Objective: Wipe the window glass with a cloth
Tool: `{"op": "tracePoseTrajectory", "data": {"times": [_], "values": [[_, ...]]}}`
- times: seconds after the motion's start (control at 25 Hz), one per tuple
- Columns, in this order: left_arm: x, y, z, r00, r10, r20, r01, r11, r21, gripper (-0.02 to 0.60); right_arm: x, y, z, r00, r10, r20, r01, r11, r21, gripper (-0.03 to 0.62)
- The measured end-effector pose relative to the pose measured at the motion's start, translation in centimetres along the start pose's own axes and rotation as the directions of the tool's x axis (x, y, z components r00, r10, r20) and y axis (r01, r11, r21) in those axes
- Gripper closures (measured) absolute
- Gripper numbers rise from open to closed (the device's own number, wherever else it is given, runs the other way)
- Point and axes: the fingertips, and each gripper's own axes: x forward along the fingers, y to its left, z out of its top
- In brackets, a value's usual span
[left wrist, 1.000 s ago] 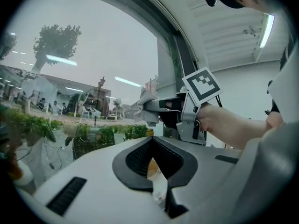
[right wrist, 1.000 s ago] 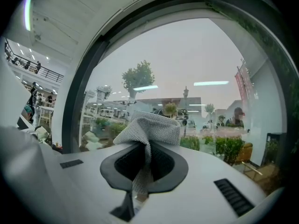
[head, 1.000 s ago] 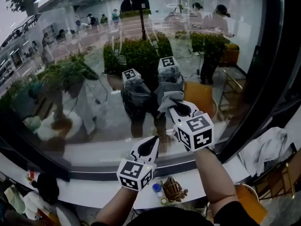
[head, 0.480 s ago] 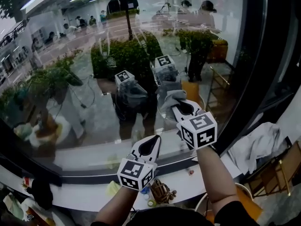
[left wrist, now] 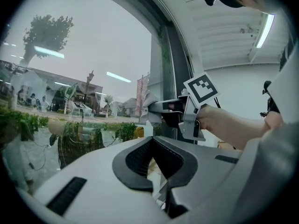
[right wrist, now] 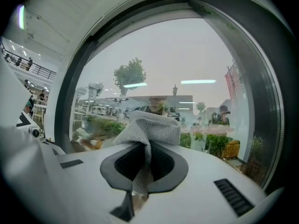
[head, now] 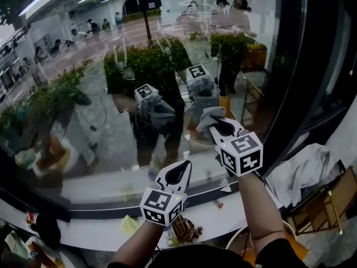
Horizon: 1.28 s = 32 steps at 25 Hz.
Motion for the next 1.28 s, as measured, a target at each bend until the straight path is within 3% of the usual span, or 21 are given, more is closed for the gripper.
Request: {"op": "tracePoseTrajectory", "data": {"times": [0.76, 1.12, 1.28], "values": [[-0.3, 0.2, 0.0, 1.0, -0.003, -0.005, 0.003, 1.0, 0.006, 0.574, -0.8, -2.3, -1.0, 0.999, -0.053, -0.01, 0.053, 0.998, 0.028, 0.555], [-4.7, 1.7, -1.5, 0.993, 0.093, -0.072, -0.093, 0.996, 0.006, 0.574, -1.2, -2.9, -0.6, 0.984, -0.167, 0.059, 0.164, 0.985, 0.049, 0.555], [-8.6, 3.2, -2.7, 0.98, 0.174, -0.101, -0.176, 0.984, -0.003, 0.574, -1.2, -3.1, -0.7, 0.982, -0.173, 0.076, 0.164, 0.979, 0.12, 0.556]]}}
